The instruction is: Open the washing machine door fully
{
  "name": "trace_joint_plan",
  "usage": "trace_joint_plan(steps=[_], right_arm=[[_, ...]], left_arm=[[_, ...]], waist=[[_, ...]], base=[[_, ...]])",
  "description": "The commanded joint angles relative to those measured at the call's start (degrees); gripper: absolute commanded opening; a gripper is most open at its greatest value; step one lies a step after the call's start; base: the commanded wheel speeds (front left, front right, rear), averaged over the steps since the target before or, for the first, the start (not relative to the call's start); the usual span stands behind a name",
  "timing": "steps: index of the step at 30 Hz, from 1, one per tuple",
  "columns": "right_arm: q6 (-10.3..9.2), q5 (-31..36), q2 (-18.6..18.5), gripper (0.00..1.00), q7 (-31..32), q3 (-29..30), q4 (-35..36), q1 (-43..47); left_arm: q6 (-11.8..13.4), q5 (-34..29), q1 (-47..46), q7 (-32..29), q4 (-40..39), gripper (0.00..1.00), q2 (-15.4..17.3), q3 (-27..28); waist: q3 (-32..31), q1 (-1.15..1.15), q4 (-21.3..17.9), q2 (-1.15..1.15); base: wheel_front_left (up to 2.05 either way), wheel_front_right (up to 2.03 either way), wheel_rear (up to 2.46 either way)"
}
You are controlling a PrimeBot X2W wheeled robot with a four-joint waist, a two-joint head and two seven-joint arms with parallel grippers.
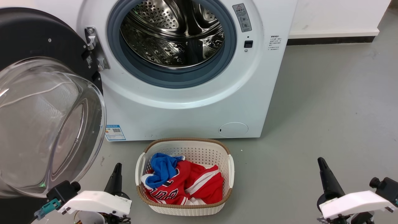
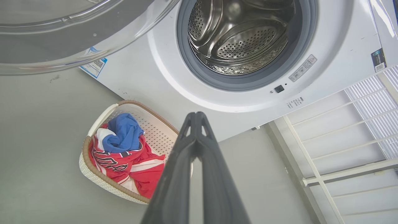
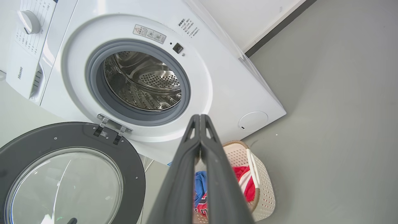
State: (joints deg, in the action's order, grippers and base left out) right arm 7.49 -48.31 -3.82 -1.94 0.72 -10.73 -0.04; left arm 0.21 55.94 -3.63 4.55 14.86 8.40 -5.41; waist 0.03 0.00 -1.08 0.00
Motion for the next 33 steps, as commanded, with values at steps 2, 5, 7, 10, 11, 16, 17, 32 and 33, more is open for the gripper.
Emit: trace_joint_plan(steps=[2, 5, 7, 10, 11, 16, 17, 32, 33], right_arm=[[0.01, -3.3, -0.5, 0.0, 0.5, 0.3, 0.4, -1.9], [0.01, -5.6, -0.5, 0.0, 0.8, 0.5, 0.2, -2.1], [0.01, -7.0, -0.5, 0.0, 1.0, 0.6, 0.1, -2.2], [0.01, -9.2, -0.5, 0.0, 1.4, 0.8, -0.1, -2.5], [0.01, -9.8, -0.5, 0.0, 1.4, 0.8, -0.1, -2.6], [0.01, -13.2, -0.5, 0.0, 1.9, 1.1, -0.4, -3.0], [0.01, -13.8, -0.5, 0.0, 2.0, 1.2, -0.5, -3.1], [0.01, -23.0, -0.5, 0.0, 3.5, 2.0, -1.3, -4.0], [0.01, -23.5, -0.5, 0.0, 3.6, 2.1, -1.3, -4.1]], left_arm=[[-0.7, 2.6, -1.4, -0.8, -0.8, 0.0, -0.3, 1.1], [-1.1, 4.3, -1.5, -1.4, -0.8, 0.0, -0.6, 1.6], [-1.4, 5.5, -1.6, -1.7, -0.8, 0.0, -0.7, 2.0], [-1.7, 7.2, -1.7, -2.3, -0.8, 0.0, -1.0, 2.6], [-1.9, 7.7, -1.7, -2.4, -0.8, 0.0, -1.1, 2.8], [-2.4, 10.4, -1.9, -3.3, -0.8, 0.0, -1.5, 3.6], [-2.5, 10.9, -1.9, -3.4, -0.8, 0.0, -1.6, 3.8], [-4.0, 18.3, -2.1, -5.7, -0.9, 0.0, -2.7, 6.2], [-4.2, 18.7, -2.2, -5.8, -0.9, 0.0, -2.8, 6.4]], waist=[[0.0, 0.0, 0.0, 0.0], [0.0, 0.0, 0.1, 0.0], [0.0, 0.0, 0.1, 0.0], [0.0, 0.0, 0.1, 0.0], [0.0, 0.0, 0.2, 0.0], [0.0, 0.0, 0.2, 0.0], [0.0, 0.0, 0.2, 0.0], [0.1, 0.0, 0.4, 0.0], [0.1, 0.0, 0.4, 0.0]], base=[[0.0, 0.0, 0.0], [0.0, 0.0, 0.0], [0.0, 0.0, 0.0], [0.0, 0.0, 0.0], [0.0, 0.0, 0.0], [0.0, 0.0, 0.0], [0.0, 0.0, 0.0], [0.0, 0.0, 0.0], [0.0, 0.0, 0.0]])
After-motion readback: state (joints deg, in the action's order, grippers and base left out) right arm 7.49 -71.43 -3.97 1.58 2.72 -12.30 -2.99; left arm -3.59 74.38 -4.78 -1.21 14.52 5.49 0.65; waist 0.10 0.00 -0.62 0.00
